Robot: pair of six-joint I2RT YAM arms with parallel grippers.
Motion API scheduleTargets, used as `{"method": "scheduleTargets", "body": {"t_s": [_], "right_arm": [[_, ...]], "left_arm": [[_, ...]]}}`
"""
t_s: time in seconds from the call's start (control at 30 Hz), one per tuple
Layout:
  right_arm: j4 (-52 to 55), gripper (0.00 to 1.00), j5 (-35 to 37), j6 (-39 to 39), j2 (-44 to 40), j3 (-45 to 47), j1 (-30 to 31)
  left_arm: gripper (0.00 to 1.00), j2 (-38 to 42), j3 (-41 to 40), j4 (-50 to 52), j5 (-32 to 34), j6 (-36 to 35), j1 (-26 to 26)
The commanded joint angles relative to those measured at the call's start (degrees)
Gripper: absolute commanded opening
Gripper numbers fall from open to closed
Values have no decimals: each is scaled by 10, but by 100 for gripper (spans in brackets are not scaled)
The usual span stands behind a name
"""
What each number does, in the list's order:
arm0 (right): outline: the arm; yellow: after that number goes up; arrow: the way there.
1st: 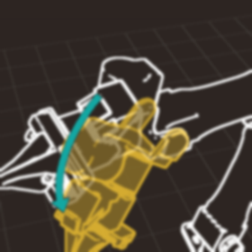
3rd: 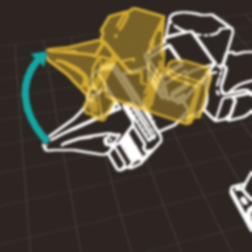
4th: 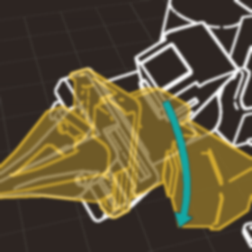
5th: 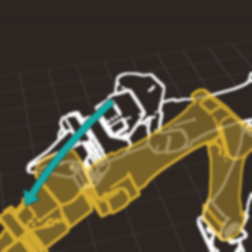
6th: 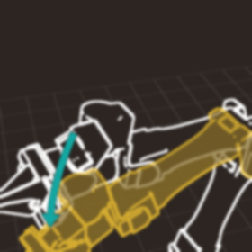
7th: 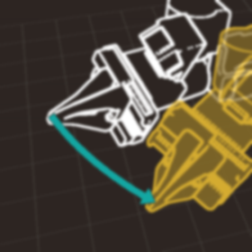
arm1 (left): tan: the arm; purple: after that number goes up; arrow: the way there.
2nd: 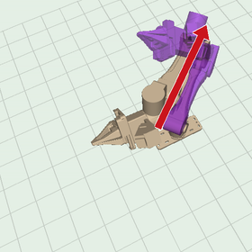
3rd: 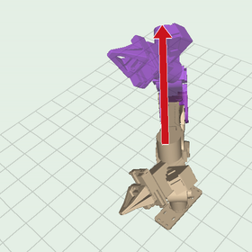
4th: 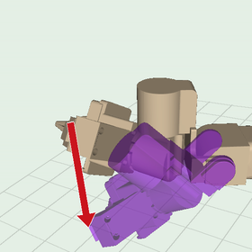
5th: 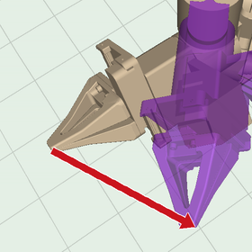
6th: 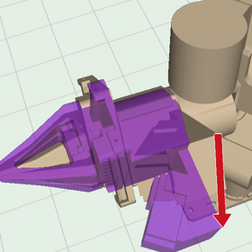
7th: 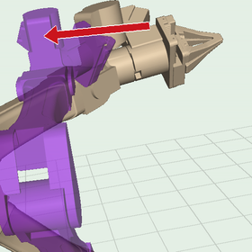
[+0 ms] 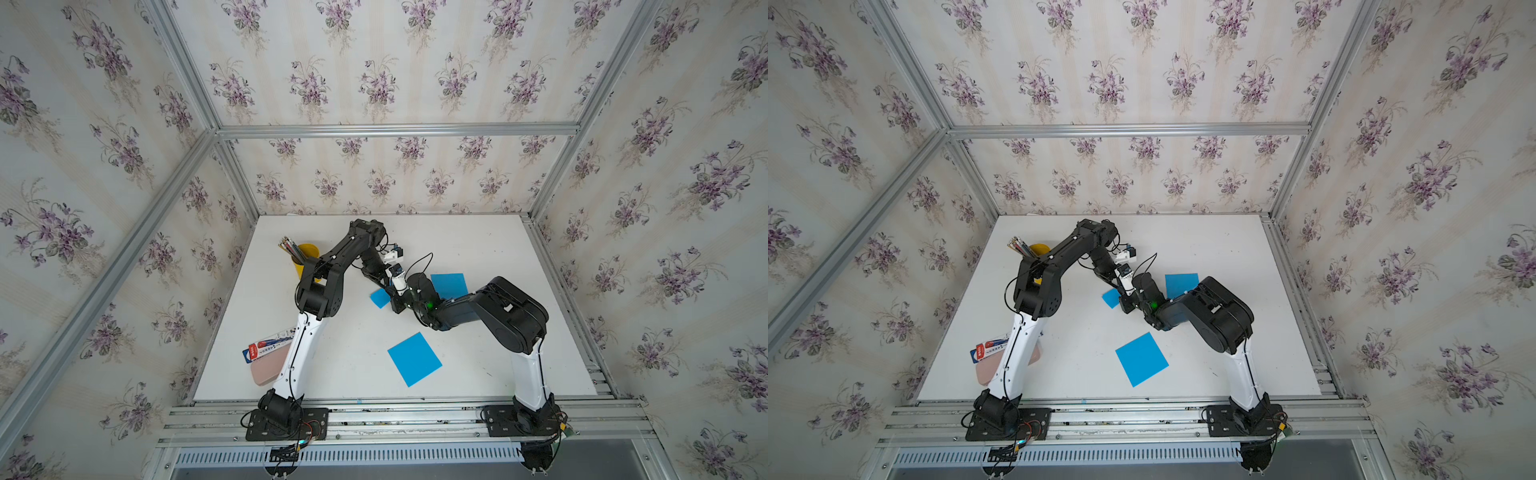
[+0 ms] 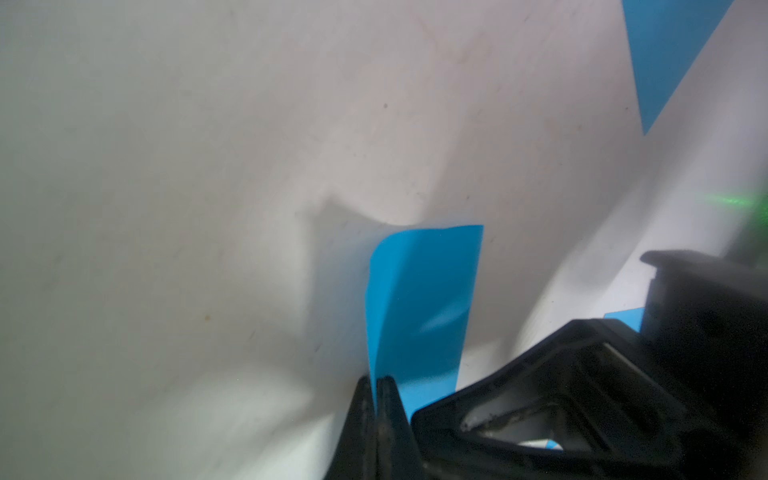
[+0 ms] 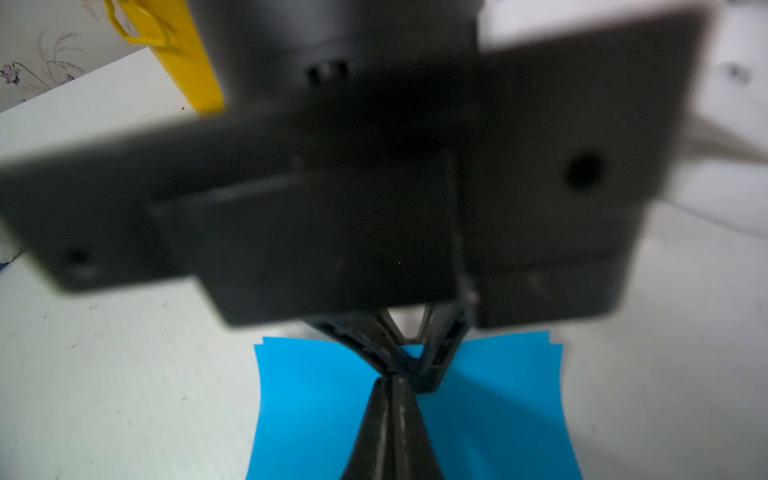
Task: Fold the square paper along the opposite sides
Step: Smooth out the paper at the center of the board.
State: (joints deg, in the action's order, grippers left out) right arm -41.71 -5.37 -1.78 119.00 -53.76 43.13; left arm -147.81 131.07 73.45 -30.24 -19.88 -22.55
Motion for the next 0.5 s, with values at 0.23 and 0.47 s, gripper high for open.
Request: {"method": "scheduleTargets", "body": {"t_s": [0.23,0.47], "right_arm": [[47,0,29,-12,8,-3,5],[66,0,59,-10,-43,41,15]], "left_arm": [[5,-10,8,-1,36,-2,-1],[5,-21,32,-1,19,4,0]]}}
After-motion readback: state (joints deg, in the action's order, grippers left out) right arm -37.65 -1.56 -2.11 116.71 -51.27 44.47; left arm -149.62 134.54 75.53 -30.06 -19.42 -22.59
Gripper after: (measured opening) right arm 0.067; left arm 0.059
